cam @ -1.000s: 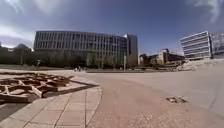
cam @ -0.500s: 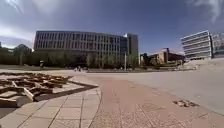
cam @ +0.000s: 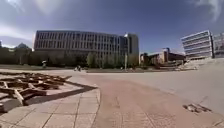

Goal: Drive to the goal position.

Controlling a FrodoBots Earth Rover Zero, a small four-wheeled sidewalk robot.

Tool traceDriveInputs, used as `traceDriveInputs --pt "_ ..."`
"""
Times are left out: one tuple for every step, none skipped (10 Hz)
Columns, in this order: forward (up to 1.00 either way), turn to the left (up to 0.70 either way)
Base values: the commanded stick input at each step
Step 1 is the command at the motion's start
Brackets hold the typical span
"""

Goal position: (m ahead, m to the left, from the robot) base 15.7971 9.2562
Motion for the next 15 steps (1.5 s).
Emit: traceDriveInputs --pt "0.5 0.0" --pt "0.5 0.0" --pt "0.5 0.0" --pt "0.5 0.0" --pt "0.5 0.0" --pt "0.5 0.0" --pt "0.5 0.0" --pt "0.5 0.0" --pt "0.5 0.0" --pt "0.5 0.0" --pt "0.5 0.0" --pt "0.5 0.0" --pt "0.5 0.0" --pt "0.5 0.0" --pt "0.5 0.0"
